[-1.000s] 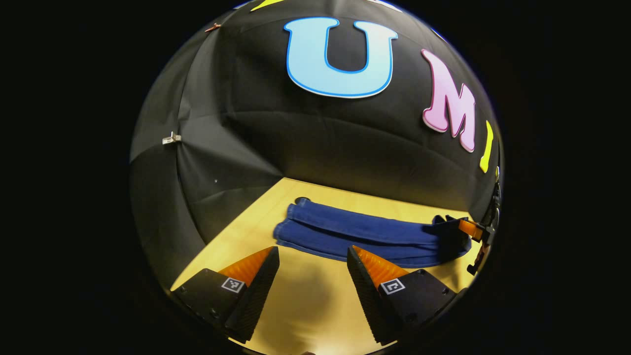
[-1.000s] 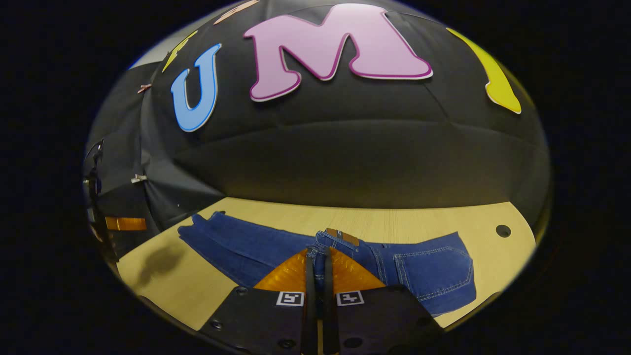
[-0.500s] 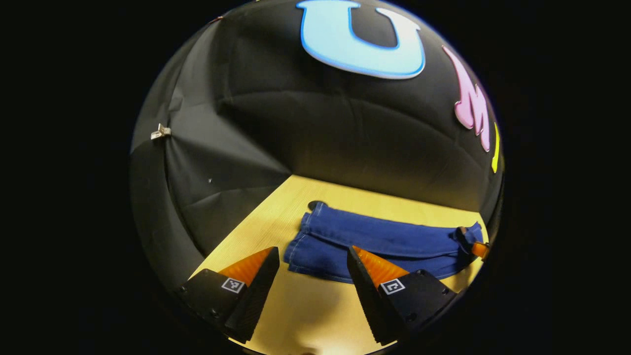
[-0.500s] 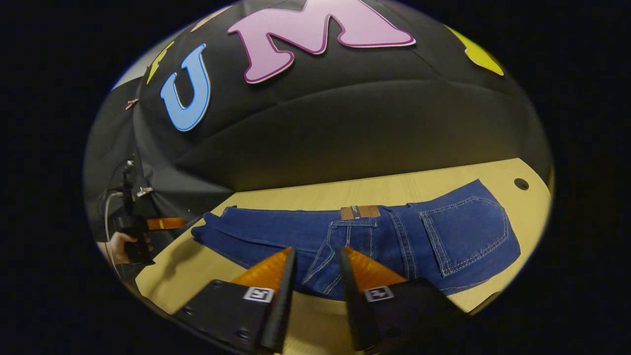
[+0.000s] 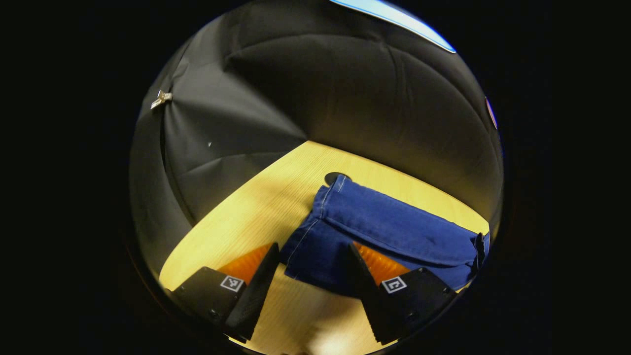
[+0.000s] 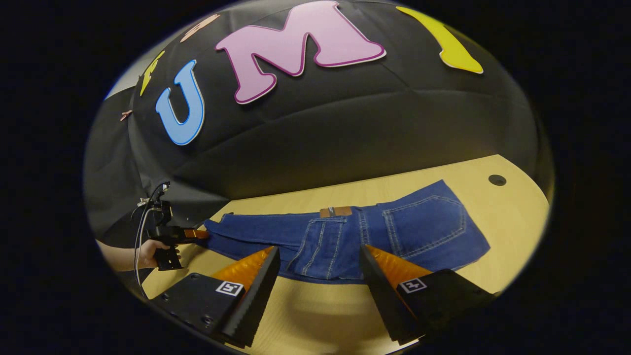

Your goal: Grasp the waist and the cuffs of the jeans and fold them to make the two legs overlap; first hold the waist and fold one-third of the jeans toward the cuffs, then hold the cuffs and fold the remaining one-third in the same direction to finish folding.

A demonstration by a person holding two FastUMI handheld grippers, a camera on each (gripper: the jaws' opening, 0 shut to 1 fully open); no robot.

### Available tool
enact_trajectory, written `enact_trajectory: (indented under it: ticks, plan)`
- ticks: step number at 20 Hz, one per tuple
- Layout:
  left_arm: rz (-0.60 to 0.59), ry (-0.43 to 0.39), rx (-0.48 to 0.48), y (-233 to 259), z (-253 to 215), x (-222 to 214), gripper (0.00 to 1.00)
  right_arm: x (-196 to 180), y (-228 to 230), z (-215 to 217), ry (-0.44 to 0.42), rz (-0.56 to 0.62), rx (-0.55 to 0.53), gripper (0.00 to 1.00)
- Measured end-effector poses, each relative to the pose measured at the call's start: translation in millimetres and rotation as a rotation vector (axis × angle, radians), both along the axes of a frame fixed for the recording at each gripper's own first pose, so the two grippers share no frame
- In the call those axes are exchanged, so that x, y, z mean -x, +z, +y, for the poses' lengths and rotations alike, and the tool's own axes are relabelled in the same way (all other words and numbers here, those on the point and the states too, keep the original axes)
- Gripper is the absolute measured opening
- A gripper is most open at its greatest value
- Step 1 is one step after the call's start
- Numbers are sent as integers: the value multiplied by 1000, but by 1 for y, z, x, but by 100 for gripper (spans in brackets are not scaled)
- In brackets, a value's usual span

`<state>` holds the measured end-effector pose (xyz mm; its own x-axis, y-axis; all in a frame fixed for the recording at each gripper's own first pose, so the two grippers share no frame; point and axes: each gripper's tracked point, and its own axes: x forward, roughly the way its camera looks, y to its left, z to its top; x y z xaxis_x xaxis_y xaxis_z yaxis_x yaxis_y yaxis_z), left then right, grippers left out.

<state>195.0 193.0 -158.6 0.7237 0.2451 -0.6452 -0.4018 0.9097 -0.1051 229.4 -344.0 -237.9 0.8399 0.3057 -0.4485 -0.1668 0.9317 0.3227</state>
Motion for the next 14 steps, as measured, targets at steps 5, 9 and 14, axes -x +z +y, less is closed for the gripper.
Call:
enact_trajectory:
  ticks: [5, 9, 14]
  plan:
    - [58, -59, -62, -13, -15, -4, 79, 8, 21, -13, 15, -61, 61, 98]
    - [18, -59, -54, -9, -30, -6, 36, 11, 22, -18, 14, -53, 52, 98]
    - [-24, -93, 53, -3, -38, -7, 5, 14, 23, -35, -14, -45, 62, 98]
